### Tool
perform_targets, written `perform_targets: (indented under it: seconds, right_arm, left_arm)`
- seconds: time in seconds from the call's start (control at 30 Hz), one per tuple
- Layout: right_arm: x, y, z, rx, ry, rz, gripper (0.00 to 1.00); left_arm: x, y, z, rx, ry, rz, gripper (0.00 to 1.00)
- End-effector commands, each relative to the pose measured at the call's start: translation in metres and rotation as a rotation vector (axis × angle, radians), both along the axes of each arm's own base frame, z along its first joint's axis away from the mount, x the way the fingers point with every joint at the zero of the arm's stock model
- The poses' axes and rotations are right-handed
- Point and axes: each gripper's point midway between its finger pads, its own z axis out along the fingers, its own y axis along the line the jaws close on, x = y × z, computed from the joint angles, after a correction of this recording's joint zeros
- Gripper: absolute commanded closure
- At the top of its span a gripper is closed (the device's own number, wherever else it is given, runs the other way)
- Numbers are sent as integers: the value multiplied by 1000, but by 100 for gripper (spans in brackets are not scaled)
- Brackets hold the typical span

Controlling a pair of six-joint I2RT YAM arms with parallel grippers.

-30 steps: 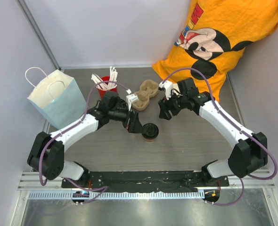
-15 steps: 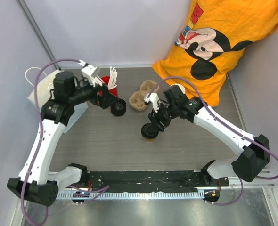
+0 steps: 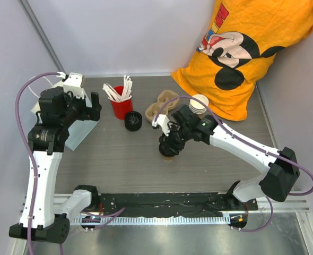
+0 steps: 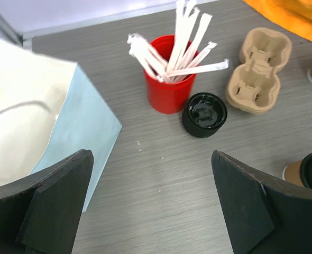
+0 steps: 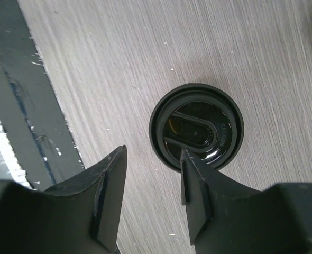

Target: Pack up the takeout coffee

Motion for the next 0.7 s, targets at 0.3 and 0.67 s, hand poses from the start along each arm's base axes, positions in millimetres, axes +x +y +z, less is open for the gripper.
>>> perform_targets:
  seconds: [0.3,0.67]
  right_arm:
    - [19,9,-22,-101,-92,-84,52]
    - [14,14,-33,-138,-101,-63,59]
  left_arm:
    - [-8,24,-6,-74,-16,90,0]
    - [-9,26,-10,-90,-13,95,0]
